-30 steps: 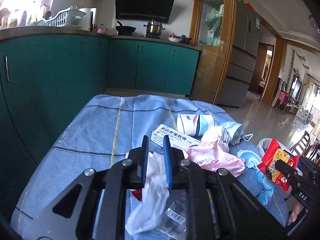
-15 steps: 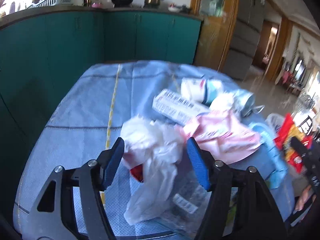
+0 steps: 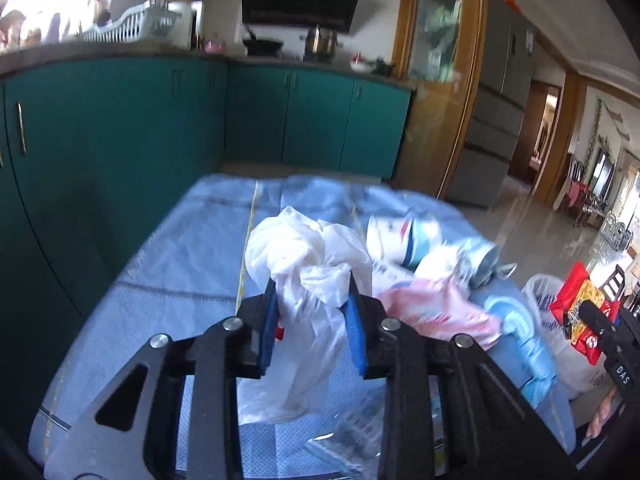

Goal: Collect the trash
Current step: 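Carry both bags over the white wastebasket and open both grippers to drop them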

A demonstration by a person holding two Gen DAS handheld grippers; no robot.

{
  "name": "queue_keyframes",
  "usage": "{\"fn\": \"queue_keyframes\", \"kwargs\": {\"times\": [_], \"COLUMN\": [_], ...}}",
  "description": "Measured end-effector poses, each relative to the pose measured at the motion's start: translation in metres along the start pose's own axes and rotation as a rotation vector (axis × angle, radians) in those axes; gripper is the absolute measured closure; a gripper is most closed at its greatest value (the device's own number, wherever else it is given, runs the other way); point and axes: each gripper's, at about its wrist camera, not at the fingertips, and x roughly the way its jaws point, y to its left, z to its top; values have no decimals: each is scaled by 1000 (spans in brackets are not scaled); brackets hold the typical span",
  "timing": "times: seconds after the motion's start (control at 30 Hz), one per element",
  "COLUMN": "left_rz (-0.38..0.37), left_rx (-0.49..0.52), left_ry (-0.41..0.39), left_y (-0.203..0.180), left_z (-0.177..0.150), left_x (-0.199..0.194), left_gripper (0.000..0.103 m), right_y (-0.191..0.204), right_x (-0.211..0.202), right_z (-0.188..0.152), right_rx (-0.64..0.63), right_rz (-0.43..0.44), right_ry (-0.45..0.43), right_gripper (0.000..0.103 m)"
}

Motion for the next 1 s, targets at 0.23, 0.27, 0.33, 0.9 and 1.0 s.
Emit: {"fn": "queue_keyframes", "kwargs": {"times": [0.23, 0.27, 0.33, 0.9, 1.0], "left_rz": [-129, -157, -206, -530, -530], "left_rx": [75, 85, 109, 265, 273], "left_ry": [-144, -143, -128, 110, 141], "left_y": [-63, -75, -102, -315, -330], "left_z": [23, 24, 23, -30, -41], "left_x": [-41, -42, -40, 39, 52], "left_gripper": [72, 72, 72, 72, 70], "right_y": [-56, -64, -85, -155, -158], "right_x": [-57, -63, -74, -91, -90], "right_z": [-2, -4, -11, -40, -42], "right_rx": [71, 86, 139, 353, 356], "right_rz": [-157, -192, -275, -527, -535], "right_ry": [-131, -139, -131, -49, -39], "right_gripper": [63, 63, 63, 63, 63]}}
